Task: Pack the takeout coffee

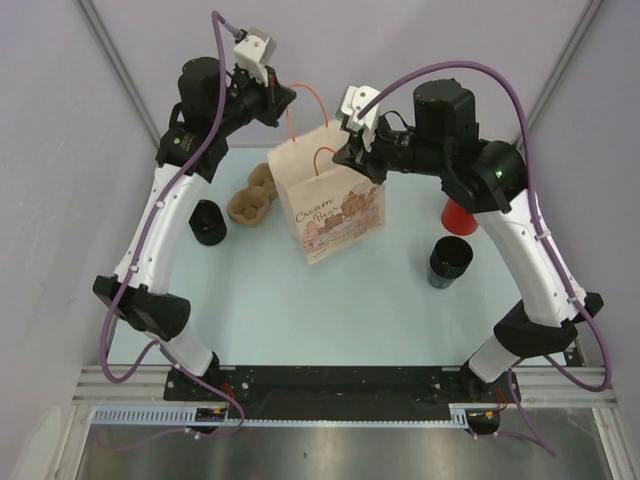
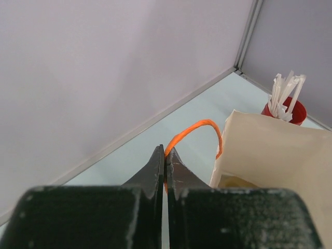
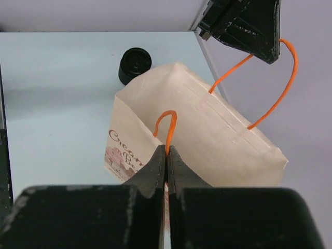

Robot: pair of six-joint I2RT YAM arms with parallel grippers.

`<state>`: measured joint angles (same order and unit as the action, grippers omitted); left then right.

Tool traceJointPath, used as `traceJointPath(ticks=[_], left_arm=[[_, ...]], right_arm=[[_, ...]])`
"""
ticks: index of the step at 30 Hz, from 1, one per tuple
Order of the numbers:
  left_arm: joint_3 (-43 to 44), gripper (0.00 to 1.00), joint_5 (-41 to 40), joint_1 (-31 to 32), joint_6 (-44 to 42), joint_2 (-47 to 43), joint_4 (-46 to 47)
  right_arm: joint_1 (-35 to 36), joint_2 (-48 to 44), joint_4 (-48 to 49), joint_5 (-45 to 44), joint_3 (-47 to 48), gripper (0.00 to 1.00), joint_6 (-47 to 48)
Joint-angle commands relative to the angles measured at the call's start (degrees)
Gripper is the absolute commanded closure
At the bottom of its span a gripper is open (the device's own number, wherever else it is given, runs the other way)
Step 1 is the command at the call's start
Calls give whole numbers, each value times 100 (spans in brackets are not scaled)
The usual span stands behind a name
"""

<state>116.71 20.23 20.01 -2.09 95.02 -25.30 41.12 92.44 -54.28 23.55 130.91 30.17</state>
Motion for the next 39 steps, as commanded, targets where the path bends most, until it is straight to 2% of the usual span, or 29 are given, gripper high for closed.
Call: traceJointPath(ticks=[1, 5, 8, 15, 21, 23, 26, 31, 36, 39], left_arm=[[-373, 100, 148, 64, -29, 69, 94], [-1623, 100, 61, 161, -221, -28, 473], [-1862, 99, 51, 214, -292, 113, 421], [-775, 98, 34, 214, -310, 253, 157], [70, 98, 218, 231, -301, 420, -151], [98, 98, 314, 231, -292, 386, -142], [-86, 98, 508, 275, -345, 254, -116], [-1104, 98, 762, 337, -643, -176, 113], [-1931, 99, 1009, 363, -889, -651, 192], [-2133, 99, 1272, 363, -977, -924, 69]], right_arm=[[-34, -165, 339, 9, -842, 100, -99], [-61, -639, 935, 36, -2752, 100, -29], [-78, -824, 1218, -210, -3307, 100, 59], [-298, -807, 999, 44, -2606, 100, -47], [-272, -930, 683, 457, -2632, 100, 102], [-237, -1026, 542, 589, -2737, 100, 269], [-96, -1202, 367, 686, -3184, 100, 480], [150, -1413, -3, 730, -4194, 100, 999], [282, -1615, -565, 1037, -4829, 100, 1333], [326, -1773, -908, 1327, -5101, 100, 1596]])
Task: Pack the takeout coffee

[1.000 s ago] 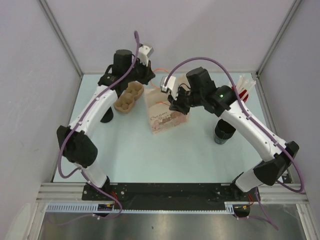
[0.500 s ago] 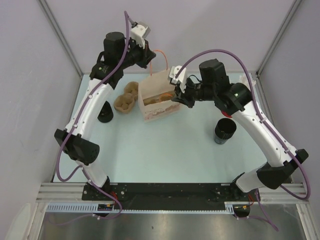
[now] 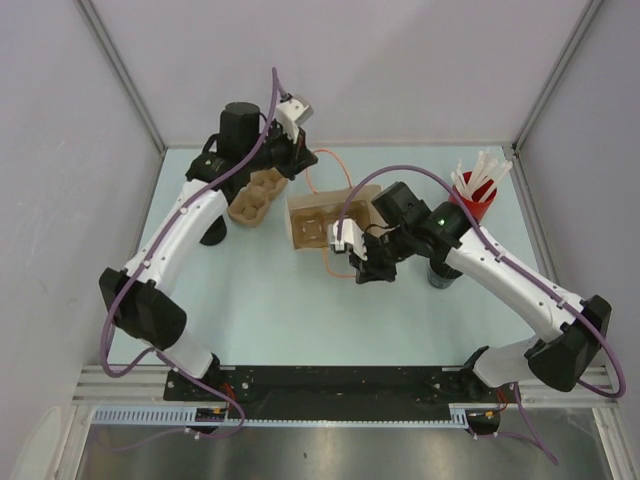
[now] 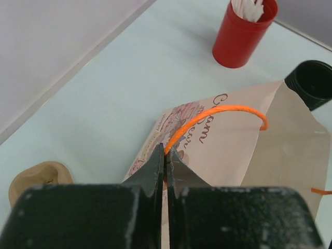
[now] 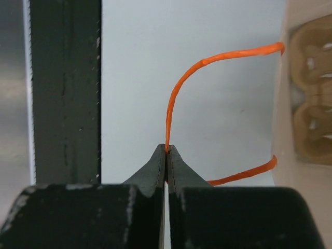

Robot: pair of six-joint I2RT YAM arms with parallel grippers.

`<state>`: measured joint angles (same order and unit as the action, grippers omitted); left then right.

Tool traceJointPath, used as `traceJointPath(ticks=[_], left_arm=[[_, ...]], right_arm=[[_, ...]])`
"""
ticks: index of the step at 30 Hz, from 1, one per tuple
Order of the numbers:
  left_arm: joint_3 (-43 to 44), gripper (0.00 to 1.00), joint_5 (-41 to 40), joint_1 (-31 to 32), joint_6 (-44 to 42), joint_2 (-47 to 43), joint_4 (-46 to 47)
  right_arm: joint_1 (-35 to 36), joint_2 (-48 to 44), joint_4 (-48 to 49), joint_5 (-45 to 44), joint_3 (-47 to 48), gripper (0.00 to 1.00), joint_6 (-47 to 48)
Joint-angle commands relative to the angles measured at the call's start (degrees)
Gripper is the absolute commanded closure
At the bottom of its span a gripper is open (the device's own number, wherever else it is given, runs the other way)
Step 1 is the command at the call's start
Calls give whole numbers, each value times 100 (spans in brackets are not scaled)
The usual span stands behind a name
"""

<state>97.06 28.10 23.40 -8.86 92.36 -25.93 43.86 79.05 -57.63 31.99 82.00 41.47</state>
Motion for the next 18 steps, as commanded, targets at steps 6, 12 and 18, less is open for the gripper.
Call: traceJointPath(ticks=[6, 12, 18], left_arm=[[-573, 99, 1119, 130, -449, -1316, -201], [-1012, 99, 1409, 402, -721, -1597, -772], [-1303, 98, 1400, 701, -1020, -1607, -1018]], right_arm=[[97, -767, -662, 686, -938, 100, 669], [114, -1005, -285, 642, -1572, 100, 582], [202, -917, -38, 537, -1906, 100, 520]])
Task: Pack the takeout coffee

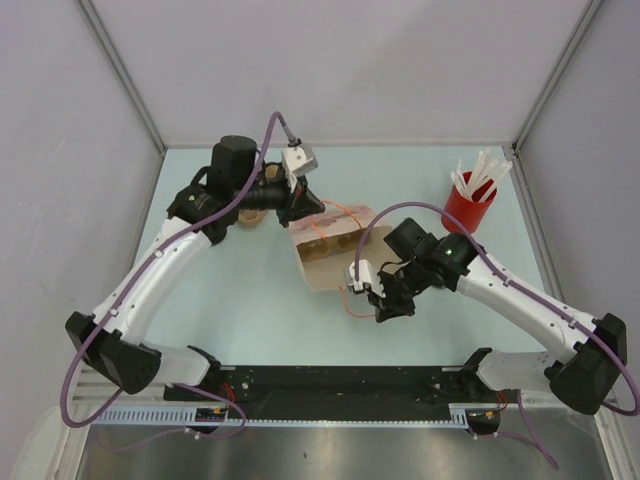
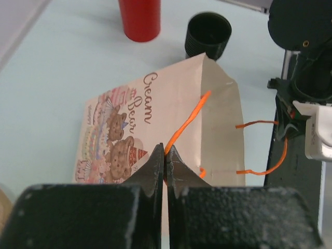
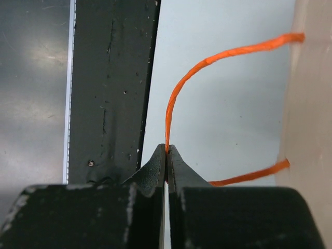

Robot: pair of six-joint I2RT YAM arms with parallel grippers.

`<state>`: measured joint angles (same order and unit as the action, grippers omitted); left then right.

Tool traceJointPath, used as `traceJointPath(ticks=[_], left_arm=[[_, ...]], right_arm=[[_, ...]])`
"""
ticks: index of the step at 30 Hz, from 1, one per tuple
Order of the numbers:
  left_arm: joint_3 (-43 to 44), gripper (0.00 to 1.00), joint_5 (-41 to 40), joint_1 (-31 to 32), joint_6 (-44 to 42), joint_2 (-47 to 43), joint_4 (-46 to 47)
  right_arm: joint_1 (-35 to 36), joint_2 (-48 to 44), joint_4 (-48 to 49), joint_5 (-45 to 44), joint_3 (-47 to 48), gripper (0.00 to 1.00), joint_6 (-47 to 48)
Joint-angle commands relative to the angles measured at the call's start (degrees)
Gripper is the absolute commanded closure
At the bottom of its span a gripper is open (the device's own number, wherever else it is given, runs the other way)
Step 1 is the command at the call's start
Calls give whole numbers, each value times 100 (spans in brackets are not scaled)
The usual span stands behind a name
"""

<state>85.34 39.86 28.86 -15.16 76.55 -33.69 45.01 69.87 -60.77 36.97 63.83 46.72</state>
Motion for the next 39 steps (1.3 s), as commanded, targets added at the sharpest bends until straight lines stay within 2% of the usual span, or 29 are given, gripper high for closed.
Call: traceJointPath(ticks=[1, 10, 18, 26, 33, 39], left_arm=[[-132, 98, 224, 190, -426, -9, -313], [-132, 99, 268, 295, -629, 35, -507], [281, 99, -143, 295, -480, 175, -349], [1290, 98, -873, 304, -208, 667, -120], [2152, 97, -1717, 304, -84, 1458, 135], [3136, 97, -2438, 287, 118, 2311, 126]], right_arm=[[95, 1, 303, 56, -116, 100, -22], [113, -359, 505, -6, -477, 100, -66], [78, -553, 830, -278, -381, 100, -260], [-107, -123, 1058, -761, 893, 100, -690], [-273, 263, 2112, -2052, 1597, 100, -1253], [-616, 545, 2859, -2641, 2106, 100, -1780]])
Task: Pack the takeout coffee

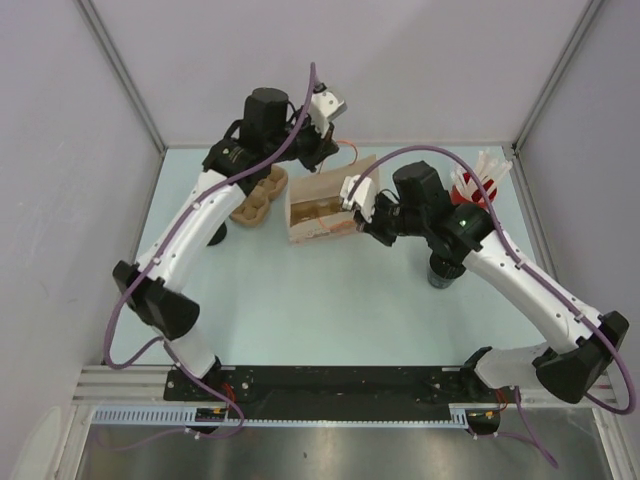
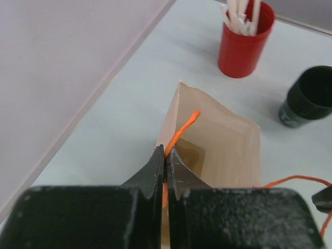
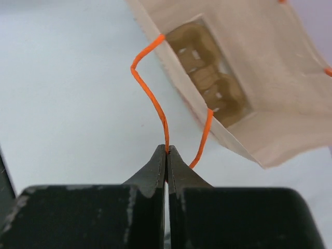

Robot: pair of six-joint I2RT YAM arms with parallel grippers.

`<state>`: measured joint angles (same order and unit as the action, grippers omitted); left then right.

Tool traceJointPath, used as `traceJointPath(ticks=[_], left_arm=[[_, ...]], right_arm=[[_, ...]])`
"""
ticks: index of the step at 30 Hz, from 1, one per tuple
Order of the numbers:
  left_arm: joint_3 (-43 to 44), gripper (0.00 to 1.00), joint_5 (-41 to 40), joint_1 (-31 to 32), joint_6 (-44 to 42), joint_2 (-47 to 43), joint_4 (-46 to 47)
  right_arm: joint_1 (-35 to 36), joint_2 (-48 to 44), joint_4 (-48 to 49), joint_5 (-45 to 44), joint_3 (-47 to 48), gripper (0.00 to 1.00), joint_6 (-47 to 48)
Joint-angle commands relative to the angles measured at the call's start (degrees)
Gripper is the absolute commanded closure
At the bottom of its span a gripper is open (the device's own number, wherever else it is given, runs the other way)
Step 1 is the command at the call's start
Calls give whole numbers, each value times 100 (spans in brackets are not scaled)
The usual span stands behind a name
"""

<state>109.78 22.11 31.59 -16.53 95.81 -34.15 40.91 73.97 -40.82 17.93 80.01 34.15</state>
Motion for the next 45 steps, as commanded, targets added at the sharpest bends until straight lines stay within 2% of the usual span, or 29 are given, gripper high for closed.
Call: traceJointPath(ticks=[1, 3, 8, 17, 25, 33, 39, 42, 45], left_arm=[[842, 97, -725, 13, 291, 464, 146], [1212, 96, -892, 13, 361, 675, 172], [1844, 95, -1226, 5, 458, 1009, 268], [2003, 93, -1551, -4, 713, 1387, 804], [2416, 82, -1710, 5, 924, 1862, 1305], [2847, 81, -1648, 5, 968, 2328, 2113], [3225, 80, -1613, 84, 950, 2583, 2159], [3199, 73, -1578, 84, 959, 2522, 1913], [2797, 65, -1578, 84, 880, 2259, 1684]], right_arm=[[-241, 178, 961, -826, 550, 100, -593], [-424, 231, 1311, -1080, 682, 100, -803], [-917, 424, 1735, -1090, 929, 100, -1138], [-1251, 583, 2218, -1344, 1070, 100, -1402], [-1673, 846, 2754, -1793, 1078, 100, -1543], [-2139, 996, 3159, -2163, 1043, 100, -1692], [-2394, 1049, 3308, -2083, 947, 100, -1763], [-2517, 1110, 3361, -2075, 929, 100, -1737], [-2649, 1137, 3370, -2048, 894, 100, -1710]])
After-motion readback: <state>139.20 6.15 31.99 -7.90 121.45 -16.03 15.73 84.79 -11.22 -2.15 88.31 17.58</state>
